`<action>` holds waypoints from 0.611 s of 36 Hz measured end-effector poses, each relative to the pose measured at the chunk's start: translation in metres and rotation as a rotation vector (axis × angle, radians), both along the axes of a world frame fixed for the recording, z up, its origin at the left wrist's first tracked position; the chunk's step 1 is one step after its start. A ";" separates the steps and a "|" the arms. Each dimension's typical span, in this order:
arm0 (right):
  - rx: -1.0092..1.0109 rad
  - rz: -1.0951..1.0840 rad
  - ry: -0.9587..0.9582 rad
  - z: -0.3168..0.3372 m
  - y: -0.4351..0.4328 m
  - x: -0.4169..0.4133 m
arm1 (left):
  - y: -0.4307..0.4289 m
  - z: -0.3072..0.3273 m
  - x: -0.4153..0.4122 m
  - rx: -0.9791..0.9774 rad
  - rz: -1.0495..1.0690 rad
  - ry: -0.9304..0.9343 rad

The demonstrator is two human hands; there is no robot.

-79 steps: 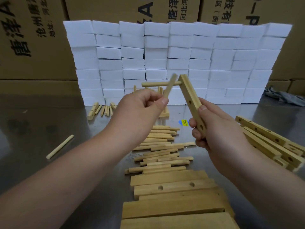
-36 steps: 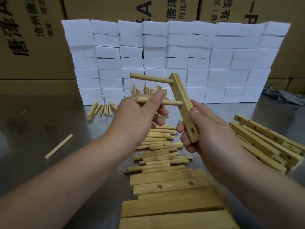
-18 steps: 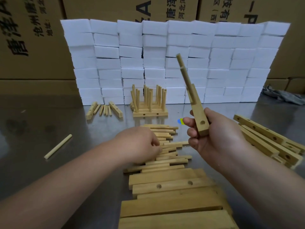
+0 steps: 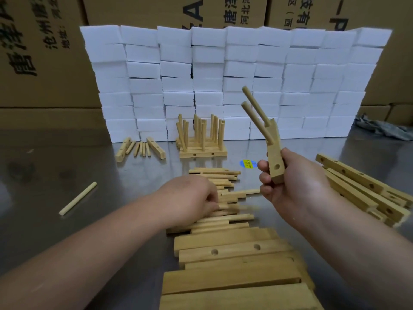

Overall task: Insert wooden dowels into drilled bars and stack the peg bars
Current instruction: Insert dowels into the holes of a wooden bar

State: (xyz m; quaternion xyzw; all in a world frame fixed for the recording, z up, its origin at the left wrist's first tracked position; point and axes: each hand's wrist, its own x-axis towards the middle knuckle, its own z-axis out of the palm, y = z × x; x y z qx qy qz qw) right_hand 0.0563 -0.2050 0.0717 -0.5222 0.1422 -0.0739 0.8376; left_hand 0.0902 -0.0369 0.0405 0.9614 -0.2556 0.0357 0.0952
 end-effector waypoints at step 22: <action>-0.175 -0.181 -0.027 0.002 -0.005 0.003 | -0.005 0.047 -0.031 -0.846 -0.101 -0.026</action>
